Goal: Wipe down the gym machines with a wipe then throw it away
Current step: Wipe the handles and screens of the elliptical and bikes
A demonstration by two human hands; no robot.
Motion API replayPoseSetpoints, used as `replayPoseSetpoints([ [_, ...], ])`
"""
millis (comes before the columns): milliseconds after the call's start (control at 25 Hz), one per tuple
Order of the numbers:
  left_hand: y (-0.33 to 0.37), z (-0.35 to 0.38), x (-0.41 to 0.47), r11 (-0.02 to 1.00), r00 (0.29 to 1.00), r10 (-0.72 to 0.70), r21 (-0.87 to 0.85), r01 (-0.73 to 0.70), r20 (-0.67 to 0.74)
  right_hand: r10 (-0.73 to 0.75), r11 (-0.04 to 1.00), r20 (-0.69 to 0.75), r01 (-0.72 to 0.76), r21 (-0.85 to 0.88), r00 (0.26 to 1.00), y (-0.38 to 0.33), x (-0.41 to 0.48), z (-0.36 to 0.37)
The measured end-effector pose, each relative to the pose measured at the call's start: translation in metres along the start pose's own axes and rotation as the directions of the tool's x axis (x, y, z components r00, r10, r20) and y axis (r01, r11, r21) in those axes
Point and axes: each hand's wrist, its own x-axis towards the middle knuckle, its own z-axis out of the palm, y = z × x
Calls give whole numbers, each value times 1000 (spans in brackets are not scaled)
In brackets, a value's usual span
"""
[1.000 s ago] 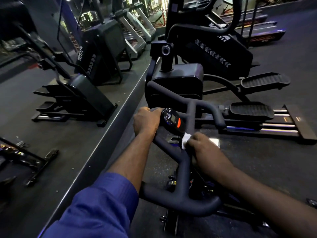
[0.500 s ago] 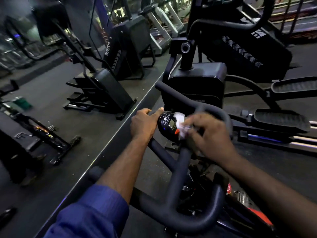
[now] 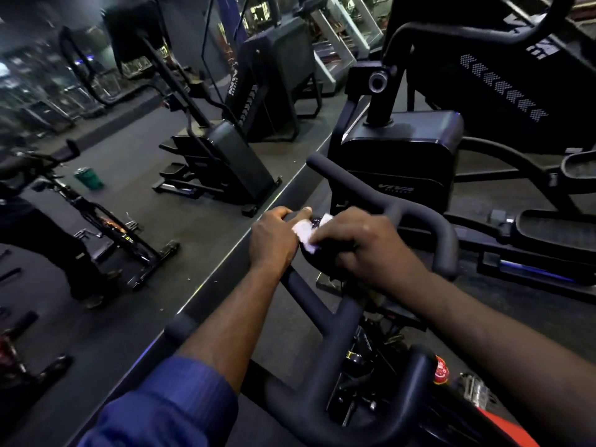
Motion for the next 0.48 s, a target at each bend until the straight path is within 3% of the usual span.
replayPoseSetpoints([
  [80,-1,1,1,1000,1000,-2,11,2,-1,72,997,-62,-70,33,996,3,8,-3],
  [240,0,3,2,1000,1000,13,-14,-13,3,-76,997,19,75,33,997,6,15,-2],
  [320,-1,3,3,1000,1000,9,3,-9,3,3,999,-34,-2,40,999,16,22,-9],
  [480,1,4,5,1000,1000,4,9,-4,5,98,991,-5,-97,90,995,26,26,-9],
])
